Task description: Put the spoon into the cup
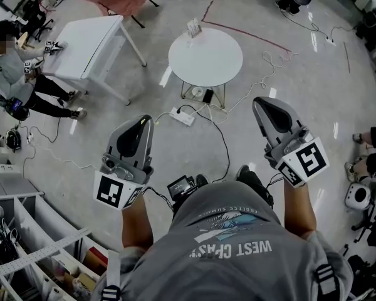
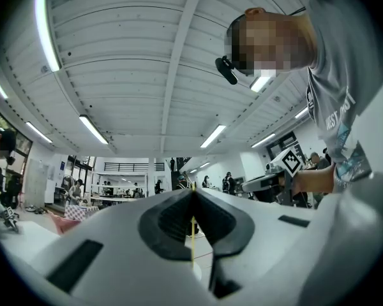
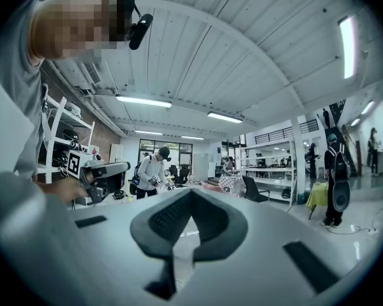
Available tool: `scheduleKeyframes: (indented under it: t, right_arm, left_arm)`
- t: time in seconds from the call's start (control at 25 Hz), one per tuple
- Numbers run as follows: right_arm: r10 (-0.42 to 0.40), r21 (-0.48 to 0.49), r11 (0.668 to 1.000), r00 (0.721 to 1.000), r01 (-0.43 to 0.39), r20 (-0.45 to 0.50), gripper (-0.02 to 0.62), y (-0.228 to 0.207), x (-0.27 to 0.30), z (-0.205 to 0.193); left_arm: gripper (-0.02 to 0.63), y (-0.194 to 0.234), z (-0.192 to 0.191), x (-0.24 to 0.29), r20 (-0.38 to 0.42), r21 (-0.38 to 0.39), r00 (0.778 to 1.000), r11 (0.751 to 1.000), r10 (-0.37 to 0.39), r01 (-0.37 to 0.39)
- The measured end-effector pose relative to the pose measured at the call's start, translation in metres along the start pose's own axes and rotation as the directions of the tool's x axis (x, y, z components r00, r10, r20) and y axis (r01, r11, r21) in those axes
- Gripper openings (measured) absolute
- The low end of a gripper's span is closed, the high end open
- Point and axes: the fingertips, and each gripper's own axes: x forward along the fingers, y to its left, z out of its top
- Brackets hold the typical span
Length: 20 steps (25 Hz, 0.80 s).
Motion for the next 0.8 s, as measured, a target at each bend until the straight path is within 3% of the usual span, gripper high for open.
scheduleKeyframes:
  t: [0.32, 0.8]
  right_arm:
    - [-0.013, 0.006, 1.0, 1.0, 0.013, 0.003, 0.002, -0.007, -0.002, 0.002]
    - [0.074, 0.045, 0.996, 0.997, -0.075, 0.02, 0.002, -0.077, 0.022, -0.001]
  left_arm:
    - [0.003, -0.002, -0.002, 0.011, 0.006, -0.017, 1.0, 1.0, -0.023, 0.023]
    - [0.003, 0.002, -0.003, 0.067, -0.055, 0.031, 0.997, 0.998, 0.063, -0.061]
